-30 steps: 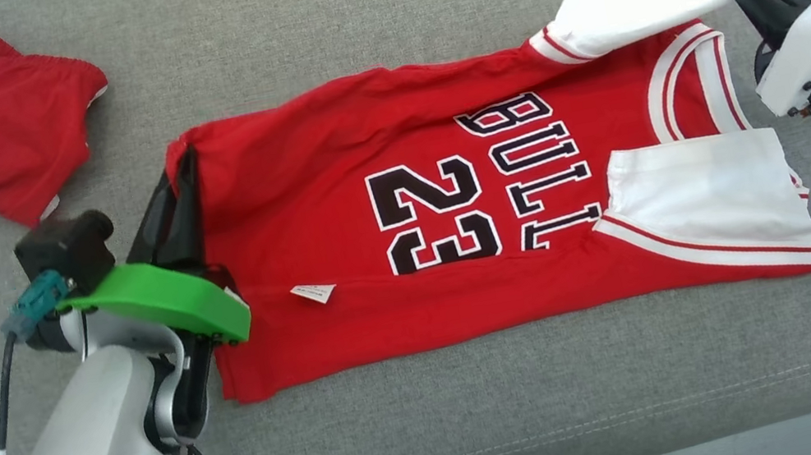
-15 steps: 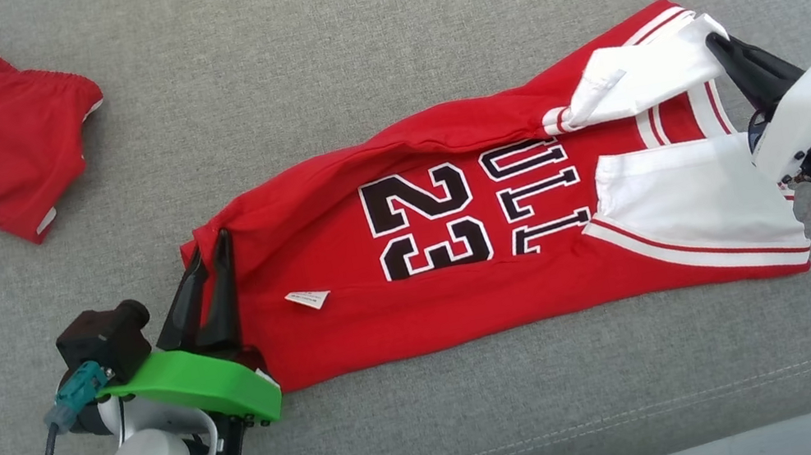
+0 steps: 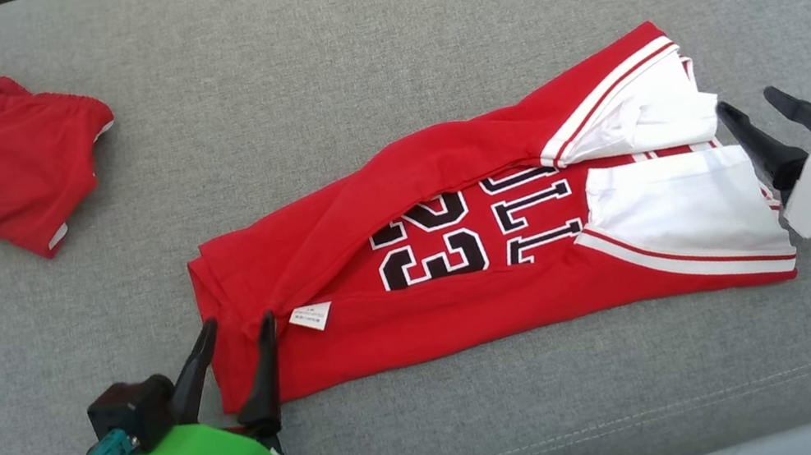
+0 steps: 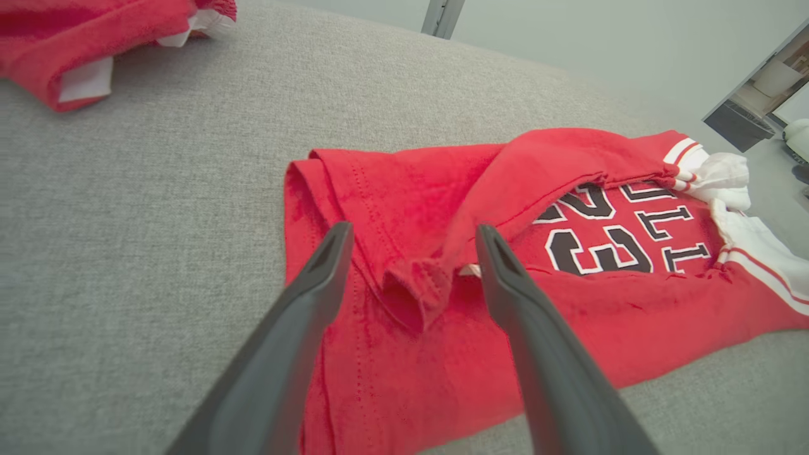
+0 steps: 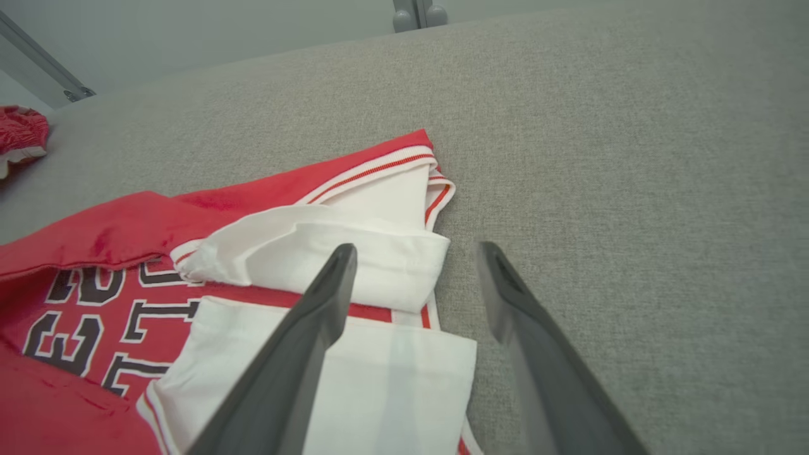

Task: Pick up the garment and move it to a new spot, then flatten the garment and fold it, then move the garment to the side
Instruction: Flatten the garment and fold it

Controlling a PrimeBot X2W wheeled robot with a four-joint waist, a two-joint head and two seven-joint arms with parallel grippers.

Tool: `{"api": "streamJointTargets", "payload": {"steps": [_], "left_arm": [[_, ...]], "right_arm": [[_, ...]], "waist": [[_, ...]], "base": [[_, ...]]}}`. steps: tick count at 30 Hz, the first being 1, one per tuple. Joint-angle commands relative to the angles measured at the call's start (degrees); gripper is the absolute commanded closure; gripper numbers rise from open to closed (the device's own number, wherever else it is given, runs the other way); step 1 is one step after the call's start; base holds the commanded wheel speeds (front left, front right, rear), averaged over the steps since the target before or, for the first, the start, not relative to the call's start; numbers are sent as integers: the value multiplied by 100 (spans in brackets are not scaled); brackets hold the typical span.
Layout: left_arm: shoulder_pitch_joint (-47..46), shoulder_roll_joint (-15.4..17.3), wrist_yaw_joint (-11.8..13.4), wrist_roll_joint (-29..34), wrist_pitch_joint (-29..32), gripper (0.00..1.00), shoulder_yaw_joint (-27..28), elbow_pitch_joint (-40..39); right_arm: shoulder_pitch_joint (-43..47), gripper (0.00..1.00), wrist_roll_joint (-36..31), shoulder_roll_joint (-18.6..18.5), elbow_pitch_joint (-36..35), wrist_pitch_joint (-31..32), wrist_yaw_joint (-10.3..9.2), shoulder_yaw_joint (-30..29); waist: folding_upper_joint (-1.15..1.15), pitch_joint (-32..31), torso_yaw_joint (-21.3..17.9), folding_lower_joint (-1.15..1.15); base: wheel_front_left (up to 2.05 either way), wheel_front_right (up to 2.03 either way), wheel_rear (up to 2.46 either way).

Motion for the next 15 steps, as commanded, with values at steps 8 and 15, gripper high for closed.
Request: {"api": "streamJointTargets", "payload": {"steps": [8, 15], "left_arm": [[484, 244, 186, 62, 118, 0, -113, -363], [548, 186, 438, 219, 46, 0, -87, -686]], "right_arm": [[405, 0, 339, -405, -183, -53, -6, 185], [360, 0, 589, -510, -213, 11, -6, 149]], "waist": [[0, -189, -75, 0], [0, -376, -70, 0]], "base": [[0, 0, 0], [0, 0, 0]]}}
